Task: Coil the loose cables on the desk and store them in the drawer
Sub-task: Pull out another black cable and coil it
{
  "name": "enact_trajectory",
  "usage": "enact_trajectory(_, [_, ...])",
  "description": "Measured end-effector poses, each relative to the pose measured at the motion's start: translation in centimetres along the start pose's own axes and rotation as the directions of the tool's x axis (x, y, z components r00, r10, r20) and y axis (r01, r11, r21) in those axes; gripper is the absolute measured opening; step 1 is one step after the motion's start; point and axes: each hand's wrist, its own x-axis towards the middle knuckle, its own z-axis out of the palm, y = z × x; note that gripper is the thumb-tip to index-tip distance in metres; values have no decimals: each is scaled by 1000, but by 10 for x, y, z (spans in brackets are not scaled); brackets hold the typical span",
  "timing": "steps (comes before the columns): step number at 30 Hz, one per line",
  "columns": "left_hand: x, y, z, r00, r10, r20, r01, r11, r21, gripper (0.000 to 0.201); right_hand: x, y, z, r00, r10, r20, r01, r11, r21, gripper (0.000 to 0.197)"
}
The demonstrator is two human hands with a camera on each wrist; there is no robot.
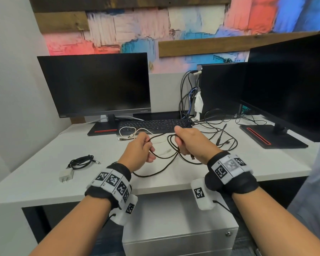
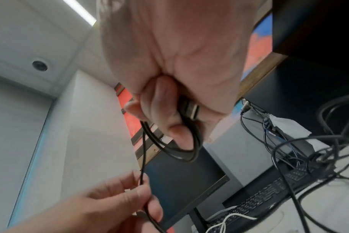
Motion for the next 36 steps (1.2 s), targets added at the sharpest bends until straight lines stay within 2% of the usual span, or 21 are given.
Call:
enact_trajectory(3, [-2, -1, 10, 999, 12, 44, -14, 999, 45, 12, 3, -2, 4, 998, 42, -46, -27, 958, 286, 45])
enact_trajectory(5, [-2, -4, 14, 997, 0, 75, -5, 998, 65, 13, 3, -4, 2, 995, 70, -74, -33, 907, 419, 41])
enact_trajectory(9, [-7, -16, 17, 993, -51, 110, 42, 996, 80, 18, 3, -8, -13, 988, 83, -133, 24, 758, 652, 33])
enact_trajectory(12, [-9, -22, 15, 987, -59, 150, 44, 994, 99, 20, 4, -9, -18, 973, 135, -185, 64, 615, 786, 30])
enact_trajectory(15, [-10, -22, 15, 967, -32, 252, -18, 980, 196, 19, 9, -5, -16, 969, 149, -197, 104, 476, 873, 30])
enact_trajectory(17, [-11, -20, 15, 950, 1, 312, -84, 964, 252, 17, 14, -2, -14, 962, 148, -229, 144, 437, 888, 25])
enact_trajectory(18, [-11, -20, 15, 943, 18, 332, -114, 956, 271, 16, 16, -1, -14, 955, 148, -258, 162, 467, 869, 23])
enact_trajectory(21, [-12, -20, 15, 929, 51, 367, -175, 933, 315, 21, 18, 6, -15, 913, 142, -382, 188, 684, 704, 20])
enact_trajectory(23, [-12, -22, 13, 918, 55, 393, -197, 922, 332, 19, 17, 10, -16, 892, 106, -439, 153, 844, 514, 20])
enact_trajectory(25, [-12, -23, 11, 917, 61, 395, -208, 916, 342, 11, 15, 14, -16, 888, 70, -455, 72, 955, 287, 21])
enact_trajectory(29, [-8, -20, 9, 939, 173, 298, -271, 906, 326, 7, 8, 16, -13, 926, -1, -377, -17, 999, -43, 25])
enact_trajectory(31, [-4, -15, 8, 929, 276, 245, -346, 881, 321, 11, 6, 15, -9, 963, -19, -270, -72, 943, -325, 29])
enact_trajectory(32, [-2, -14, 6, 919, 326, 222, -386, 859, 336, 12, 7, 16, -8, 977, -6, -213, -83, 909, -408, 27])
enact_trajectory(34, [5, -10, 3, 902, 388, 191, -432, 811, 395, 11, 7, 17, -8, 987, 69, -143, -123, 904, -410, 21])
enact_trajectory(36, [11, -6, -2, 904, 394, 168, -426, 784, 453, 11, 4, 18, -9, 992, 71, -104, -109, 901, -420, 22])
